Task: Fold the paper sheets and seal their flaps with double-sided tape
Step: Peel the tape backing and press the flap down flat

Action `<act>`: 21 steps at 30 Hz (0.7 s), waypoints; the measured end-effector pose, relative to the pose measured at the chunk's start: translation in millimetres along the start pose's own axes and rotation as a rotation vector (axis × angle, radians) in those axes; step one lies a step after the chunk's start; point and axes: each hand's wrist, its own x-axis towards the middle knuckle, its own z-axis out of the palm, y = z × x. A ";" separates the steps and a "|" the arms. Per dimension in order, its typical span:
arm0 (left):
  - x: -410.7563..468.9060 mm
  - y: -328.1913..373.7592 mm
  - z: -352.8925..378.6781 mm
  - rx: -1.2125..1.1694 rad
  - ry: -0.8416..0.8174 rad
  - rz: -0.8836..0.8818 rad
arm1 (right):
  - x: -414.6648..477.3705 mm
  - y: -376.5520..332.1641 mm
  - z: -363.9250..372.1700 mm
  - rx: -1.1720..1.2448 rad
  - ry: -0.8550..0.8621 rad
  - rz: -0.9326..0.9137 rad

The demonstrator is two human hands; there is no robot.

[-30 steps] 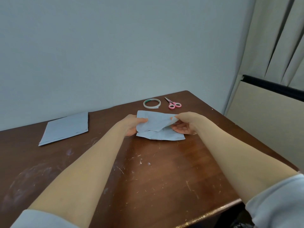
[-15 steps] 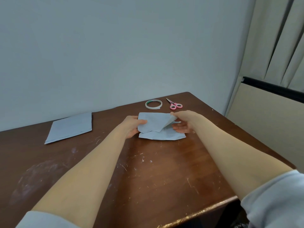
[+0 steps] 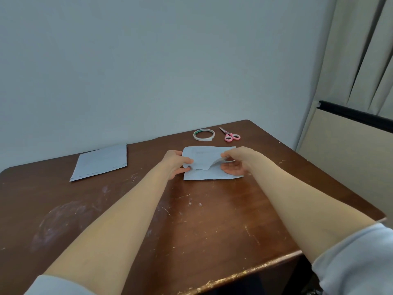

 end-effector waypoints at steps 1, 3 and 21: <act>0.5 0.0 0.8 -0.020 0.021 0.001 | -0.6 -0.1 0.7 0.000 -0.003 0.005; 0.5 -0.6 2.6 -0.049 0.066 -0.006 | -1.6 0.0 0.9 0.004 -0.007 0.009; -53.3 -35.4 44.7 1.435 -0.129 0.947 | -2.5 0.4 8.0 -0.046 0.071 -0.060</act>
